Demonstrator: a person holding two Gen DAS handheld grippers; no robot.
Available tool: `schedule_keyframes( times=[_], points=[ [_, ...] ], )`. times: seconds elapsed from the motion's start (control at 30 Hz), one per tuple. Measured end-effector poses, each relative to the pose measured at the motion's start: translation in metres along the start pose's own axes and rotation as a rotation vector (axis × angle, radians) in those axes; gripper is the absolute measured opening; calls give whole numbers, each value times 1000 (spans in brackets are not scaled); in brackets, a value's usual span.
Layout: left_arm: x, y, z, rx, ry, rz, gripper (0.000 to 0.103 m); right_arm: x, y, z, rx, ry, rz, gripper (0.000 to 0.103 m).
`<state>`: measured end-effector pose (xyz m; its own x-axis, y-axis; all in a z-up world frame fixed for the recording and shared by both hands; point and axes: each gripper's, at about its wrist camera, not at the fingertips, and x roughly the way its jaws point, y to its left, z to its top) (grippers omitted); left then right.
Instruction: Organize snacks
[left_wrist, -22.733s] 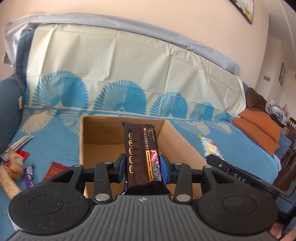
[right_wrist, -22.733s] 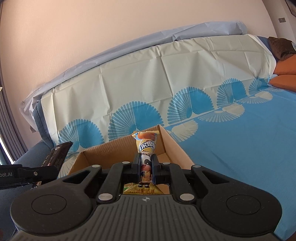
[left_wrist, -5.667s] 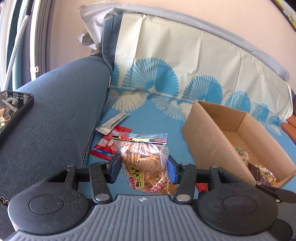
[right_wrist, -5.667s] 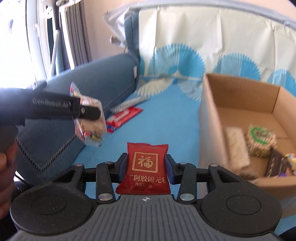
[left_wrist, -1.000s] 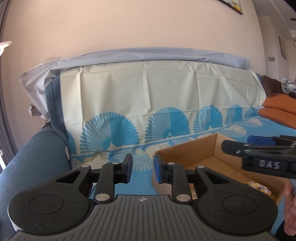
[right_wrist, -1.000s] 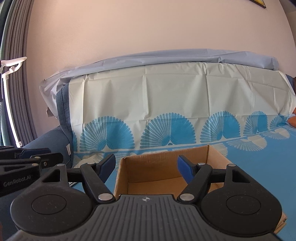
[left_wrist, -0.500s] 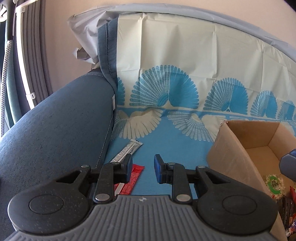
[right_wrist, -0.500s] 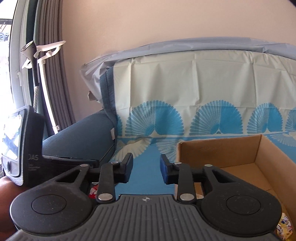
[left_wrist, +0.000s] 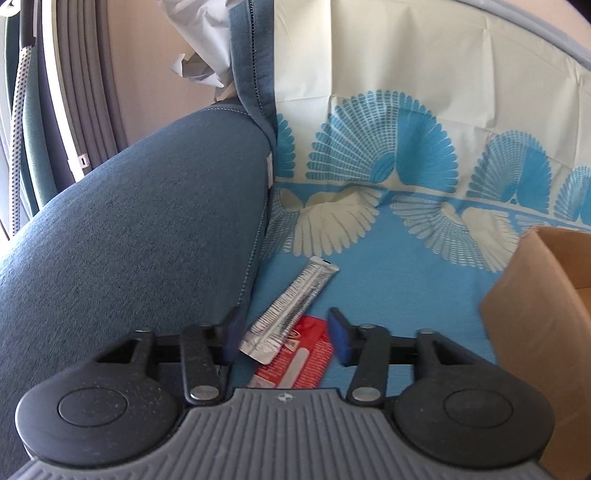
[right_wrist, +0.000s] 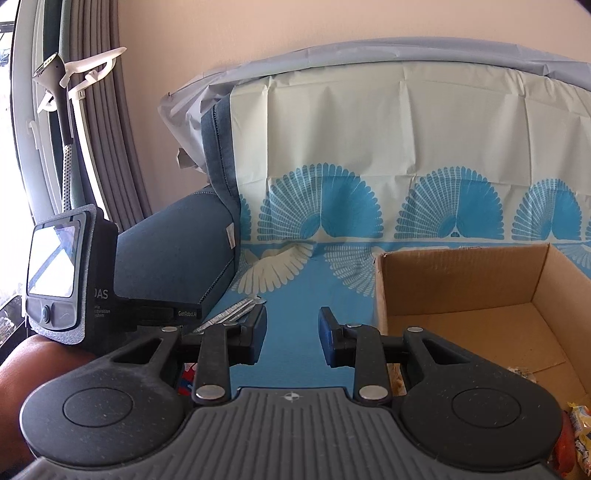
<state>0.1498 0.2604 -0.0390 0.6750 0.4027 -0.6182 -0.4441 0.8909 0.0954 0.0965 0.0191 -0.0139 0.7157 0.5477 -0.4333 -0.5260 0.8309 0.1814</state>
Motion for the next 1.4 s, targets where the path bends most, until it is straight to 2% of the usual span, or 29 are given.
schedule_keyframes(
  times=[0.1,0.3,0.4,0.53,0.67,0.73,0.8,0.87,0.93,0.97,1.0,1.23,1.4],
  points=[
    [11,0,2,6,-14,-1,67,1,3,0,-18,0,6,32],
    [34,-24,-2,123,-19,-1,76,3,6,-1,-40,7,26,33],
    [45,-28,-3,121,-17,0,76,4,3,-1,-42,16,26,33],
    [62,-32,-4,128,5,4,76,7,3,-3,-42,26,21,33],
    [81,-37,-8,143,64,15,76,11,6,-6,-53,42,20,33],
    [92,-33,-11,112,115,10,71,13,8,-7,-61,48,20,33],
    [101,-23,-16,45,171,7,58,13,10,-8,-72,48,21,33],
    [101,-12,-17,-37,191,-13,49,14,10,-8,-79,53,20,33],
    [98,-8,-16,-67,196,-37,34,15,9,-9,-80,57,19,33],
    [97,-9,-17,-58,197,-30,20,15,9,-10,-80,58,18,33],
    [95,-10,-18,-46,201,-25,15,16,10,-10,-82,57,19,33],
    [83,-7,-24,-71,280,-83,11,19,12,-11,-91,66,26,34],
    [66,-7,-35,-120,353,-166,11,18,10,-11,-94,65,22,38]
  ],
)
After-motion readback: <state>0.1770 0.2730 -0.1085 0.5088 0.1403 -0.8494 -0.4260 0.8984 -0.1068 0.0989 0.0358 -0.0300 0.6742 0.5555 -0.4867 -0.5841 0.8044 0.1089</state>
